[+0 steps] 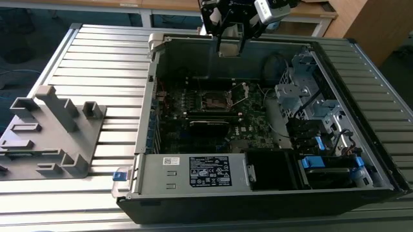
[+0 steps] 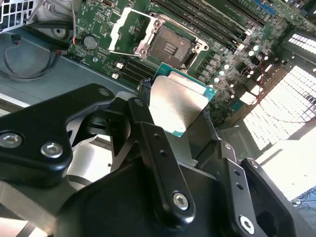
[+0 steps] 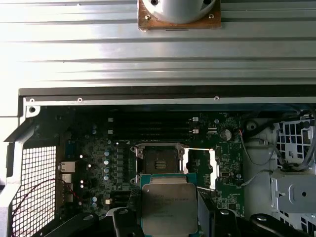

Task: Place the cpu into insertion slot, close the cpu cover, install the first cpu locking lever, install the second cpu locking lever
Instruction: 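Place the cpu into insertion slot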

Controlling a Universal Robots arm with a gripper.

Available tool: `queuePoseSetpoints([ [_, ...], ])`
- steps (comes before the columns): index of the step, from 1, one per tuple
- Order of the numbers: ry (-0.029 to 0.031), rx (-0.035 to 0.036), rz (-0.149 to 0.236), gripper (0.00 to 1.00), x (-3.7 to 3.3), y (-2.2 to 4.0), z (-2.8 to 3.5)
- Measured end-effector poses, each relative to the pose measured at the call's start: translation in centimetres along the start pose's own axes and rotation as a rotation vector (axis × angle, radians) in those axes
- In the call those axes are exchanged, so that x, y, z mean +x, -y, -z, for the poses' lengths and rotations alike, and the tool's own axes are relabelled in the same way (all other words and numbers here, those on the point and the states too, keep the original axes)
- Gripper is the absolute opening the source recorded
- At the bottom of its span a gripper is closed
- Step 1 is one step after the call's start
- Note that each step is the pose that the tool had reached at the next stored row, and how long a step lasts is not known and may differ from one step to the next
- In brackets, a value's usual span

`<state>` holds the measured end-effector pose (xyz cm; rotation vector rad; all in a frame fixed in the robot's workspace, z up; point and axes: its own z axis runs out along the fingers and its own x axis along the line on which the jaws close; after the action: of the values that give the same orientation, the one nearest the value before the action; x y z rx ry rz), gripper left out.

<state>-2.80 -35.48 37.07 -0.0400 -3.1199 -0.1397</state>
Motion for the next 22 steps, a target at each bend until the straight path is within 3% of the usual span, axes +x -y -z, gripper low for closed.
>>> queuePoseSetpoints([
  [12,0.0002,-0.0004,0.0,0.54,-0.01,0.02,-0.25],
  [22,0.0014,-0.0002,0.0,0.54,-0.02,0.11,-1.3],
])
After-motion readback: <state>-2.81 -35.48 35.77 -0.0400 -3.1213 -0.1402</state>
